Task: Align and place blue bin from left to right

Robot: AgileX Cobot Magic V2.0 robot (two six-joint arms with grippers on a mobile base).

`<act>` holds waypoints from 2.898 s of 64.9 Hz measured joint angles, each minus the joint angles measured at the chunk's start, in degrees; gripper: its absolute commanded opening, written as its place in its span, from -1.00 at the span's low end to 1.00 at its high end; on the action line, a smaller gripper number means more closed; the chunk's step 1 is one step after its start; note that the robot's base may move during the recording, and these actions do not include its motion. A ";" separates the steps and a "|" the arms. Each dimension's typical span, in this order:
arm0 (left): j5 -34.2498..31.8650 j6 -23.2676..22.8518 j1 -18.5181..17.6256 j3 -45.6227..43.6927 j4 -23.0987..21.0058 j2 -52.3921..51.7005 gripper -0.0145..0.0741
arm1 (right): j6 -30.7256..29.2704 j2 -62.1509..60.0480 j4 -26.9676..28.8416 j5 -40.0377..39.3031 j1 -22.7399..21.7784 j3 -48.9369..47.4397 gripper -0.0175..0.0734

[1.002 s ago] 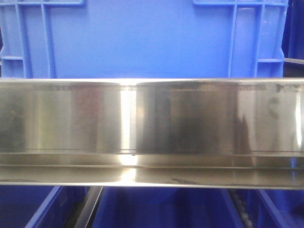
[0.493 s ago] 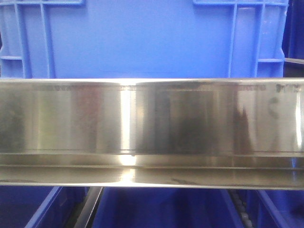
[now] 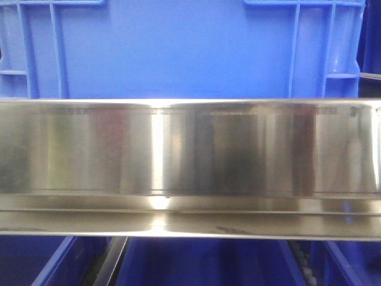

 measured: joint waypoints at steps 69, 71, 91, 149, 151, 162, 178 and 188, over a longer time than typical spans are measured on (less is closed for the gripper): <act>17.76 0.12 -22.17 -45.18 -5.28 52.52 0.70 | -4.07 43.91 1.89 21.07 14.54 -46.07 0.64; 19.59 0.12 -22.17 -47.52 -5.28 54.79 0.70 | -4.12 46.41 1.89 23.42 14.72 -48.53 0.64; 40.30 -0.84 -17.80 -71.48 -5.28 77.28 0.70 | -0.10 69.60 1.17 44.76 14.93 -70.09 0.64; 54.47 -4.39 -15.44 -89.68 -5.04 102.97 0.70 | 7.24 102.52 -2.42 57.94 14.93 -93.52 0.64; 54.26 -4.51 -15.44 -89.78 -5.04 103.22 0.70 | 7.24 102.81 -2.42 57.94 14.93 -93.52 0.64; 53.81 -4.51 -15.44 -90.00 -5.04 104.60 0.70 | 7.24 105.06 -2.52 57.94 14.93 -93.52 0.64; 53.78 -4.51 -15.44 -90.00 -5.04 105.99 0.70 | 7.24 107.45 -2.52 57.97 14.93 -93.52 0.64; 53.78 -4.51 -15.44 -90.00 -5.04 105.99 0.70 | 7.36 108.13 -2.27 57.97 14.93 -93.52 0.64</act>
